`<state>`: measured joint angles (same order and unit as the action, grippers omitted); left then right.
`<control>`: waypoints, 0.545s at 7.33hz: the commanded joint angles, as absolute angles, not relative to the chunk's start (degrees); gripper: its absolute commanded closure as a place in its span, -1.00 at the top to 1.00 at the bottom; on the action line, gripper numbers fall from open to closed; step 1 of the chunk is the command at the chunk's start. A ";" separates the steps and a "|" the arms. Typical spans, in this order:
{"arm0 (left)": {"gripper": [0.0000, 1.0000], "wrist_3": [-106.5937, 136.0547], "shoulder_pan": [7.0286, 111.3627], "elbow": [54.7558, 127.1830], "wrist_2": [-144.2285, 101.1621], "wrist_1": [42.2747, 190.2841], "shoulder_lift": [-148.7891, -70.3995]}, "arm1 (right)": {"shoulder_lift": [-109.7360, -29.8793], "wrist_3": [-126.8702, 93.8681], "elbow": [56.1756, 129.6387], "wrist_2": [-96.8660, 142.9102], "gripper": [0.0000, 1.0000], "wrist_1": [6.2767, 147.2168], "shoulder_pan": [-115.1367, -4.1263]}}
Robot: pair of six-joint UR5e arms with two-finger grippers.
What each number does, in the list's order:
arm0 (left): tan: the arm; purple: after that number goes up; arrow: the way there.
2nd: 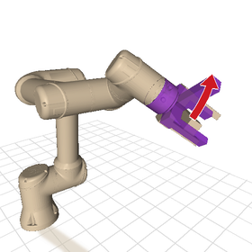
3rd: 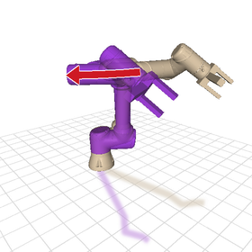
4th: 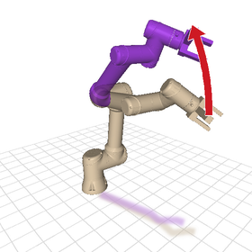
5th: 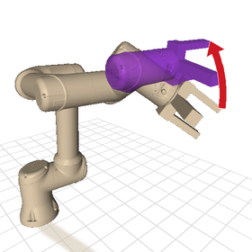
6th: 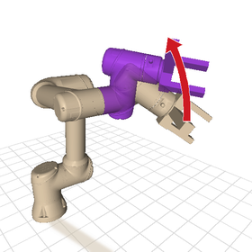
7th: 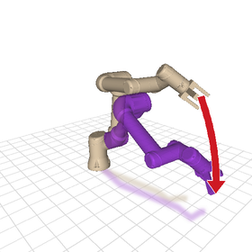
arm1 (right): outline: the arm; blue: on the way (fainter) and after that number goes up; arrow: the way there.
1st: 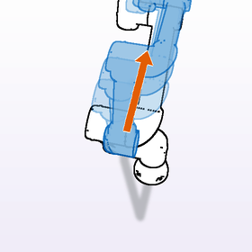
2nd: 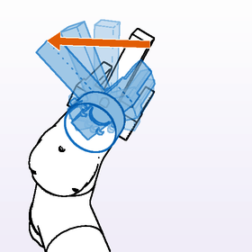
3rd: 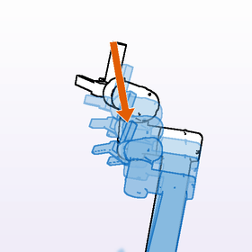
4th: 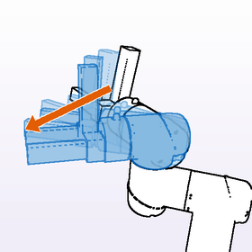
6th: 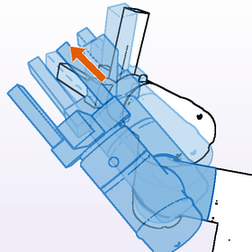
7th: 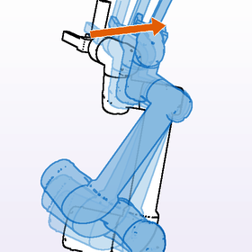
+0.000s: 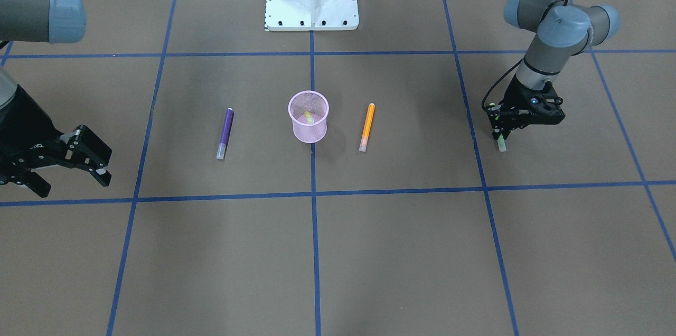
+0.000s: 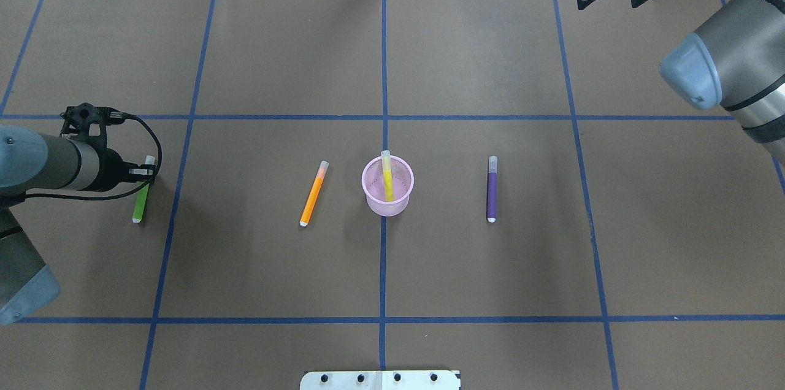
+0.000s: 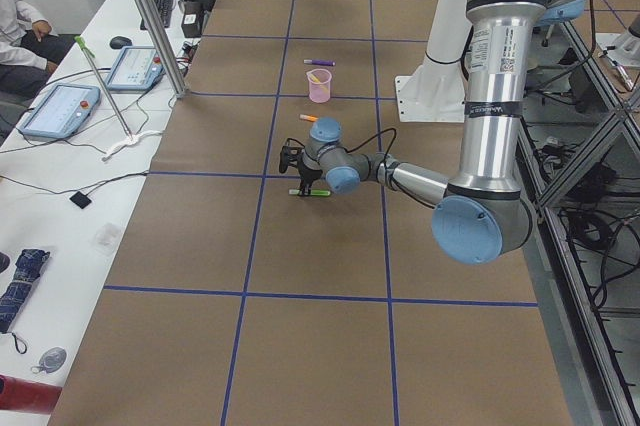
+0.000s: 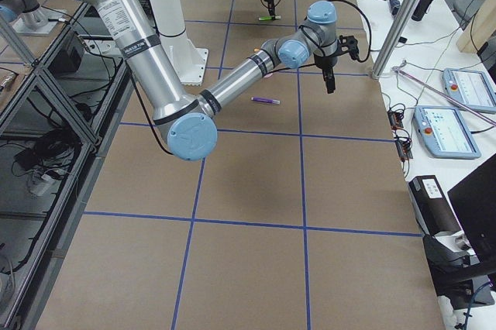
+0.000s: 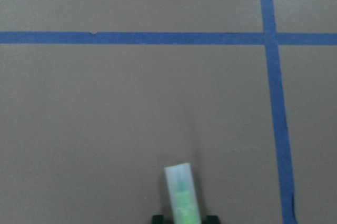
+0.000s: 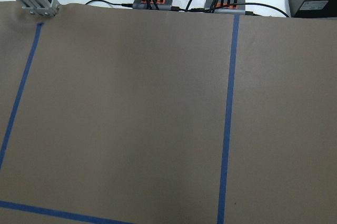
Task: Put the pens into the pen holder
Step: 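Grasp the green marker with the left gripper and lift it upright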
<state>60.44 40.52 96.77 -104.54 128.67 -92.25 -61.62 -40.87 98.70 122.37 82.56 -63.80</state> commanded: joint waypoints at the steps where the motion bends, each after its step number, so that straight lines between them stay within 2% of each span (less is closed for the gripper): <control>1: -1.00 58.72 40.87 97.20 -104.59 127.36 -92.63 | -61.70 -40.87 98.79 122.26 1.00 82.44 -63.81; 4: -1.00 52.69 41.75 103.42 -98.75 127.96 -93.51 | -63.19 -40.69 98.88 122.34 1.00 81.83 -63.81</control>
